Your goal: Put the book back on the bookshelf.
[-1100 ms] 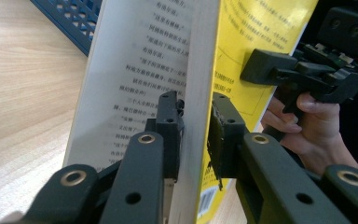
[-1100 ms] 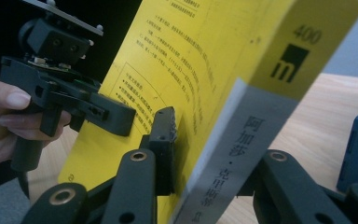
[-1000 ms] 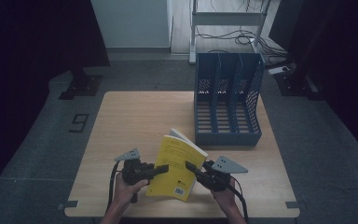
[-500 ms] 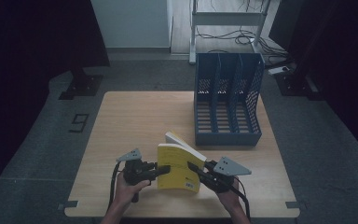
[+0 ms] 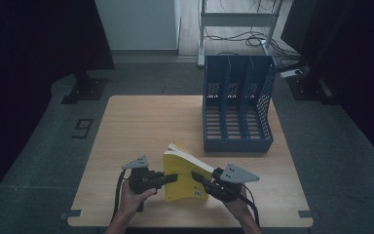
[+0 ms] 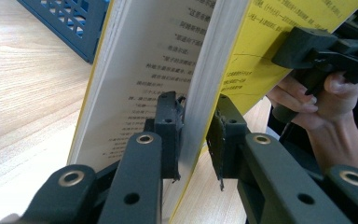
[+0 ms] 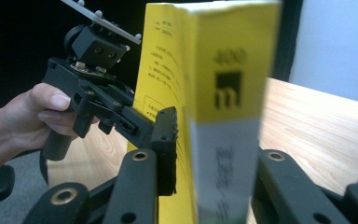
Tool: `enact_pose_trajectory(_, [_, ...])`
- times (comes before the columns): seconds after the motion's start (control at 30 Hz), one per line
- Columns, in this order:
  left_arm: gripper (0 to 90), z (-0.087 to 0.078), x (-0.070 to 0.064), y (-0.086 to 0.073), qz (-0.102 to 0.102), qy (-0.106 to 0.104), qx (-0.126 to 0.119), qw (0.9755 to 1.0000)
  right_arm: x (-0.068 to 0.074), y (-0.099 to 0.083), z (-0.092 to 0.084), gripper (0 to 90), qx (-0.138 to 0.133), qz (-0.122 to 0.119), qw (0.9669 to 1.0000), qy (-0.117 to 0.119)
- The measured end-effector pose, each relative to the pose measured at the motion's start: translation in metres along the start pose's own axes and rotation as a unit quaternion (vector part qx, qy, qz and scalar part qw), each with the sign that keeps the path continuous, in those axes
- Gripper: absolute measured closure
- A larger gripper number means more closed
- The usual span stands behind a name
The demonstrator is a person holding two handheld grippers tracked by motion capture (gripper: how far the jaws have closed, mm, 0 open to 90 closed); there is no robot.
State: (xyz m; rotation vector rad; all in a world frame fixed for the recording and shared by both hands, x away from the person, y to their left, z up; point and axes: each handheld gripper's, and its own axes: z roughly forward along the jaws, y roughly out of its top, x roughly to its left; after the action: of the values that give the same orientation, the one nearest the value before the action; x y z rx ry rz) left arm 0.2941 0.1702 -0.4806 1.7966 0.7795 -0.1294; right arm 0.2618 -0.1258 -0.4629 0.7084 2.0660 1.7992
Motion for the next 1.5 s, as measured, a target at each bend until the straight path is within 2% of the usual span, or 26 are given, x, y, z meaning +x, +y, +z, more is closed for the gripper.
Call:
enact_pose_trajectory(0.27, [76.0, 0.0, -0.004, 0.002, 0.01, 0.016, 0.007, 0.9998, 0.002, 0.005, 0.008, 67.6, 0.017, -0.02, 0.9996, -0.008])
enact_pose_trajectory(0.5, [75.0, 0.0, -0.004, 0.002, 0.01, 0.017, 0.006, 0.9998, 0.0, 0.006, 0.008, 71.8, 0.017, -0.012, 0.9997, -0.012])
enact_pose_trajectory(0.7, [68.2, 0.002, -0.002, 0.002, 0.012, 0.023, 0.004, 0.9997, 0.002, 0.006, 0.008, 74.1, 0.019, -0.027, 0.9994, -0.012])
enact_pose_trajectory(0.73, [61.3, 0.003, -0.001, 0.002, 0.01, 0.025, -0.005, 0.9996, 0.002, 0.006, 0.007, 74.3, 0.019, -0.033, 0.9992, -0.011])
enact_pose_trajectory(0.8, [53.2, 0.004, 0.0, 0.001, 0.004, 0.028, -0.015, 0.9995, 0.004, 0.006, 0.007, 74.6, 0.018, -0.035, 0.9992, -0.01])
enact_pose_trajectory(0.93, [44.2, 0.005, -0.001, 0.002, 0.002, 0.039, -0.021, 0.999, 0.007, 0.006, 0.008, 74.7, 0.016, -0.031, 0.9993, -0.011])
enact_pose_trajectory(1.3, [40.1, 0.003, 0.0, 0.002, -0.004, 0.045, -0.027, 0.9986, 0.008, 0.009, 0.002, 74.8, 0.007, -0.027, 0.9995, -0.018])
enact_pose_trajectory(1.33, [40.1, 0.002, 0.002, 0.002, -0.01, 0.044, -0.03, 0.9985, 0.008, 0.01, 0.0, 74.8, 0.003, -0.024, 0.9994, -0.024])
enact_pose_trajectory(1.5, [39.9, 0.002, 0.002, 0.002, -0.012, 0.044, -0.028, 0.9985, 0.007, 0.012, -0.002, 74.8, -0.003, -0.02, 0.9988, -0.044])
